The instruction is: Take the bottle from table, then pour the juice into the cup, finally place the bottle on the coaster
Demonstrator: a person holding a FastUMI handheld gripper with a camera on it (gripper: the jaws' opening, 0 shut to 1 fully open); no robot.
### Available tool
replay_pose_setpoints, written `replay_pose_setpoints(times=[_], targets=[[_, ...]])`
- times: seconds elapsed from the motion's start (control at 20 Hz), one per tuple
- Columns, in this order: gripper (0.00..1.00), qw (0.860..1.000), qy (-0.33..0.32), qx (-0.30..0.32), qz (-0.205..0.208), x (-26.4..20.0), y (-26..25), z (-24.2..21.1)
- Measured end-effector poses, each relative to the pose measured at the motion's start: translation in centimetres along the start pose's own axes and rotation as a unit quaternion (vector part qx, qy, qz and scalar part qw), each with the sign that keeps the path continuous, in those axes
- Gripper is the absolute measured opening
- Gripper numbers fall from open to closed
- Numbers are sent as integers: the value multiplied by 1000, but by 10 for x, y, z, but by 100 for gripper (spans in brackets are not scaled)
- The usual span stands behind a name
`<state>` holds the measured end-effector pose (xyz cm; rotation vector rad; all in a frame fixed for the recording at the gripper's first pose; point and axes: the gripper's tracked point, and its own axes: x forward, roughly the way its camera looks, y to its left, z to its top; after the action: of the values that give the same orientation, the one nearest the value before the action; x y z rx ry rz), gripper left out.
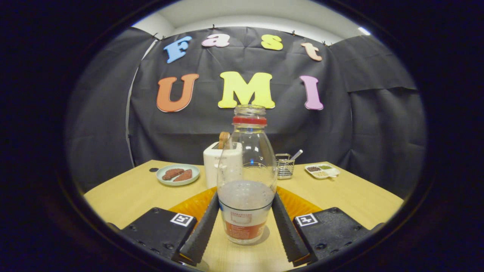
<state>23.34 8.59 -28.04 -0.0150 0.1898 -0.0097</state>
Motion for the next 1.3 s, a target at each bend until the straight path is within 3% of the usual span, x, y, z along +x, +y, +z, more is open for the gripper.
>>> replay_pose_setpoints(times=[0.2, 0.85, 1.0, 1.3], targets=[[83, 999, -24, 2, -24, 16, -17, -5], [85, 1000, -6, 17, -9, 25, -10, -33], [99, 1000, -16, 15, -10, 22, -12, -27], [100, 999, -40, 15, -12, -1, -15, -3]])
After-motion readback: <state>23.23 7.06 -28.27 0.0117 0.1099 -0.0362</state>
